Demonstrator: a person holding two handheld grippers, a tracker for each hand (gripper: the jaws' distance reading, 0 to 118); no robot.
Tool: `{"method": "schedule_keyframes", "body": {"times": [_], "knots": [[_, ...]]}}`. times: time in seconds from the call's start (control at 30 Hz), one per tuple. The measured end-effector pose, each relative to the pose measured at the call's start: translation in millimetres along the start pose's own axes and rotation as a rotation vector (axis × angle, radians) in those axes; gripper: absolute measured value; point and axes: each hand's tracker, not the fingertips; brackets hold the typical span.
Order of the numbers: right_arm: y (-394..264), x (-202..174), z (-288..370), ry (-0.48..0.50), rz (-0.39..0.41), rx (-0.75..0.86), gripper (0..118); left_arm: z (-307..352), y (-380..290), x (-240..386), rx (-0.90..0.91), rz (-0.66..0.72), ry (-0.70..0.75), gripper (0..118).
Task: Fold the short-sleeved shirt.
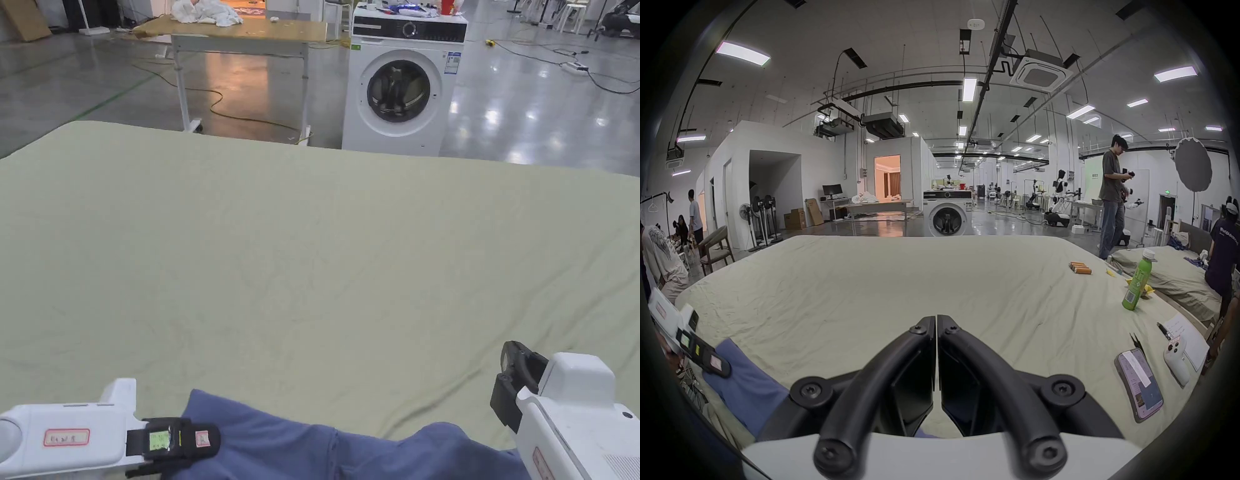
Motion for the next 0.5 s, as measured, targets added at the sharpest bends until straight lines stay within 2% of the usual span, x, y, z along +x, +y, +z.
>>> {"method": "schedule_keyframes", "body": {"times": [0.17, 0.3, 0.4, 0.5], "knots": [[2.5, 1.8, -0.5, -0.003, 0.0, 0.004, 0, 54.4, 30.2, 19.7, 0.055, -0.086, 0.124, 10], [4.3, -1.6, -3.3, 0.011, 0.002, 0.006, 0, 95.0, 54.1, 32.3, 0.078, -0.17, 0.371, 10], [4.5, -6.0, -5.8, 0.025, 0.002, 0.008, 0, 101.7, 64.2, 45.8, 0.073, -0.265, 0.535, 10], [4.2, -8.8, -7.9, 0.035, -0.003, 0.006, 0, 97.5, 67.2, 63.3, 0.061, -0.295, 0.574, 10]]}}
